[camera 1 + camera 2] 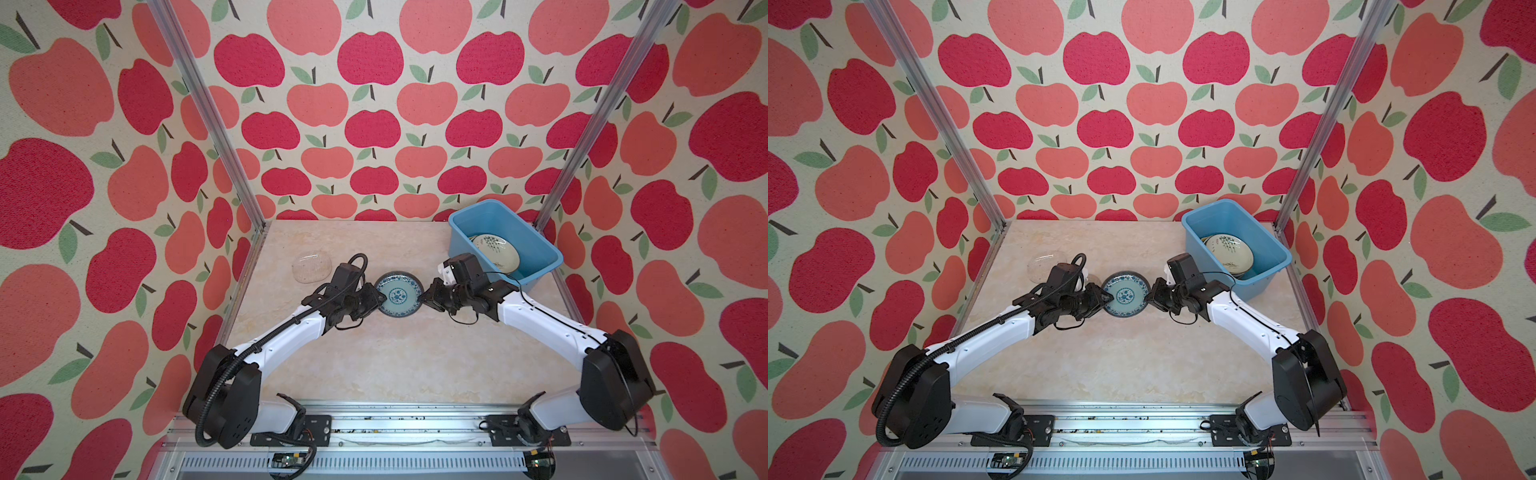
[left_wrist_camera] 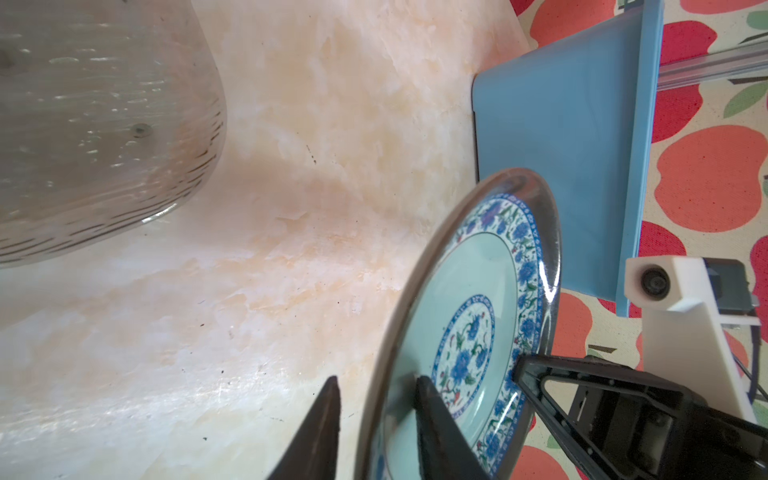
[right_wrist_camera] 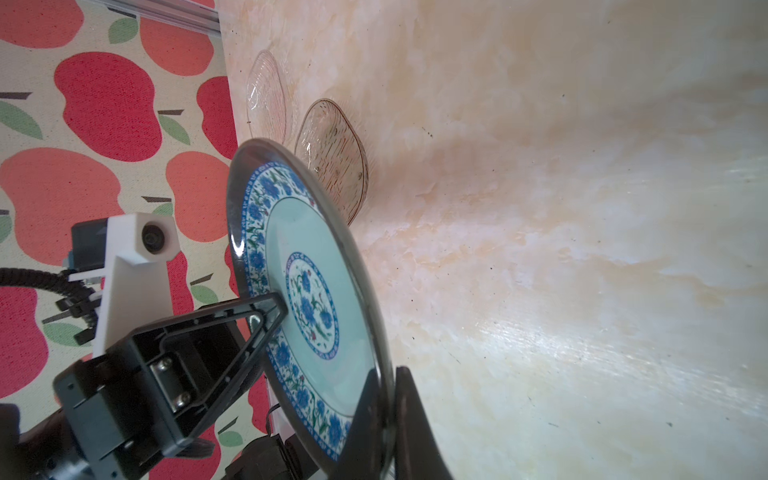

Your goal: Place the plates into the plastic bin on the countertop

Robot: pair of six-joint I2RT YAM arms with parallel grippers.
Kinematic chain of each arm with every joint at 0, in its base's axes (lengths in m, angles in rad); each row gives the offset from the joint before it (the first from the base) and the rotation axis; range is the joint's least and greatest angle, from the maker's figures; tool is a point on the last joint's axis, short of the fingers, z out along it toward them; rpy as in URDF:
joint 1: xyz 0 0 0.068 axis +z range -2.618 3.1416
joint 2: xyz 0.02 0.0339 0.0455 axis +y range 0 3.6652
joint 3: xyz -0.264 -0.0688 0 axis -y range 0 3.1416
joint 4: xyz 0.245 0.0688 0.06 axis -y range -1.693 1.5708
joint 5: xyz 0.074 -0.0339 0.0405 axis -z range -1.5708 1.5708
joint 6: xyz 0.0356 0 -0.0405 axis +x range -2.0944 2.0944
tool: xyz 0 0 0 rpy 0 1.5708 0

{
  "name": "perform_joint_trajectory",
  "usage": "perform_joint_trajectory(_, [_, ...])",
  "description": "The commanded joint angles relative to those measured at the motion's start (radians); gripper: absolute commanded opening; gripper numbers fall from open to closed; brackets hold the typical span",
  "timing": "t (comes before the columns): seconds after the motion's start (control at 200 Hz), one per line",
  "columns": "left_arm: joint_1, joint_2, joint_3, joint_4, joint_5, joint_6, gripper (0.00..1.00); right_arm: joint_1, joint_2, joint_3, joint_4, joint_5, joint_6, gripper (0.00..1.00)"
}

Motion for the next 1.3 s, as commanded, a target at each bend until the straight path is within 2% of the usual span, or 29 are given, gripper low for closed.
perform_joint_trajectory(0.0, [-0.001,-0.028,-0.013,0.045,0.02,-0.016,0.22,0.004,-0.006,0.014,0.064,-0.067,0.027,0.02])
perform_joint_trajectory(0.16, [-0.002,-0.04,-0.001,0.036,0.022,-0.04,0.1,0.004,-0.009,0.014,0.079,-0.075,0.031,0.06])
perform_joint_trajectory(0.285, [-0.003,-0.067,0.006,0.005,0.027,-0.068,0.02,0.001,-0.024,0.005,0.117,-0.086,0.027,0.15])
perform_joint_trajectory(0.435, [-0.004,-0.107,0.014,-0.032,0.042,-0.12,0.0,-0.011,-0.053,-0.041,0.241,-0.127,0.043,0.37])
perform_joint_trajectory(0.57, [-0.015,-0.139,0.025,-0.03,0.055,-0.177,0.0,-0.019,-0.061,-0.082,0.393,-0.183,0.086,0.44])
perform_joint_trajectory(0.715, [-0.044,-0.148,0.045,-0.019,0.055,-0.225,0.0,-0.018,-0.04,-0.11,0.559,-0.236,0.152,0.44])
perform_joint_trajectory(0.8, [-0.062,-0.139,0.062,-0.018,0.053,-0.237,0.0,-0.018,-0.033,-0.112,0.611,-0.25,0.17,0.39])
perform_joint_trajectory(0.946, [-0.084,-0.127,0.083,-0.035,0.029,-0.237,0.0,-0.019,-0.049,-0.104,0.589,-0.24,0.157,0.25])
perform_joint_trajectory(1.121, [-0.087,-0.128,0.087,-0.04,-0.003,-0.247,0.0,-0.022,-0.095,-0.076,0.487,-0.199,0.104,0.13])
perform_joint_trajectory(1.231, [-0.086,-0.125,0.11,-0.057,-0.017,-0.244,0.08,-0.031,-0.117,-0.035,0.402,-0.175,0.07,0.08])
perform_joint_trajectory(1.296, [-0.087,-0.126,0.133,-0.075,-0.033,-0.231,0.24,-0.042,-0.129,-0.003,0.354,-0.164,0.055,0.07])
